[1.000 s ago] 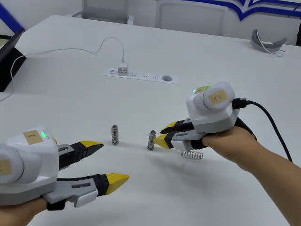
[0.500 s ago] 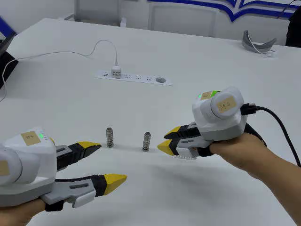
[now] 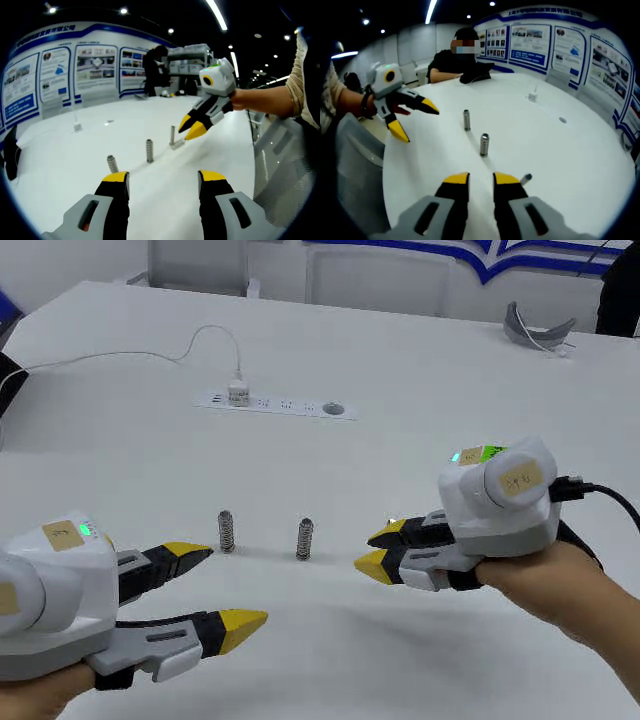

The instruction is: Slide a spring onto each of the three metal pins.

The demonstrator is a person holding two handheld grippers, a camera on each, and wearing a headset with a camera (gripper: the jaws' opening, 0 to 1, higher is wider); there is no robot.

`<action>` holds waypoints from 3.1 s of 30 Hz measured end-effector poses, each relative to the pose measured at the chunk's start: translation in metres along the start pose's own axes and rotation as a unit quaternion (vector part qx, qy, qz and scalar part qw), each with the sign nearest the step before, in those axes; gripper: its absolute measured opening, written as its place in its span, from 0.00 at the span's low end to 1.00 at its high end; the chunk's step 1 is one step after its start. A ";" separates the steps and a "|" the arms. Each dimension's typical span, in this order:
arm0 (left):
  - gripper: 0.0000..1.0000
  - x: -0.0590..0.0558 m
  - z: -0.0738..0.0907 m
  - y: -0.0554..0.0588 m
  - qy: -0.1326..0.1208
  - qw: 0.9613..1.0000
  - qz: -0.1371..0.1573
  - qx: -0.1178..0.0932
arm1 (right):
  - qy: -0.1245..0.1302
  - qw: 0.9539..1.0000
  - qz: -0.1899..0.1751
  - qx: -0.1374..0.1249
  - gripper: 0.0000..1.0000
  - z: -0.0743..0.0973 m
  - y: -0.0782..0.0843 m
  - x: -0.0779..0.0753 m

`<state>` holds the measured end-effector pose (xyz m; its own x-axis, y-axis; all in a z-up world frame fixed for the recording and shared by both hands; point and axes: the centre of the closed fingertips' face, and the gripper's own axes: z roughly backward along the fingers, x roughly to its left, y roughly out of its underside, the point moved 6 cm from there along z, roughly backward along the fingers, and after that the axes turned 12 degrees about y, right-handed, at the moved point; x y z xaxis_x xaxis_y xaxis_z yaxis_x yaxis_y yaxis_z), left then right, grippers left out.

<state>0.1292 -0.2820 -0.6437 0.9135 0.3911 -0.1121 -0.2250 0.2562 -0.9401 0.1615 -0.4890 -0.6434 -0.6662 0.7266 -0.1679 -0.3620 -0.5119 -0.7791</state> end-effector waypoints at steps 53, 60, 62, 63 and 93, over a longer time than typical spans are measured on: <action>0.53 -0.003 0.000 0.001 -0.004 1.000 0.002 0.011 | 0.005 0.998 -0.023 0.060 0.12 -0.023 0.055 -0.032; 0.53 -0.006 -0.004 0.001 0.006 1.000 -0.002 0.013 | -0.012 0.998 -0.014 0.059 0.12 -0.015 0.045 -0.023; 0.52 -0.007 -0.006 0.001 0.010 1.000 -0.004 0.014 | -0.017 0.998 -0.012 0.057 0.12 -0.012 0.040 -0.020; 0.52 -0.008 -0.007 0.001 0.012 1.000 -0.005 0.014 | -0.019 0.998 -0.011 0.055 0.12 -0.011 0.038 -0.019; 0.38 -0.027 -0.025 -0.008 0.080 0.994 -0.063 0.028 | -0.165 0.979 0.122 0.011 0.12 0.027 -0.025 0.051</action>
<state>0.1150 -0.3164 -0.6409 0.9768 0.2088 -0.0481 -0.1197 0.3457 -0.9307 0.1191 -0.4511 -0.6163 -0.9078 0.3952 -0.1405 -0.1772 -0.6650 -0.7255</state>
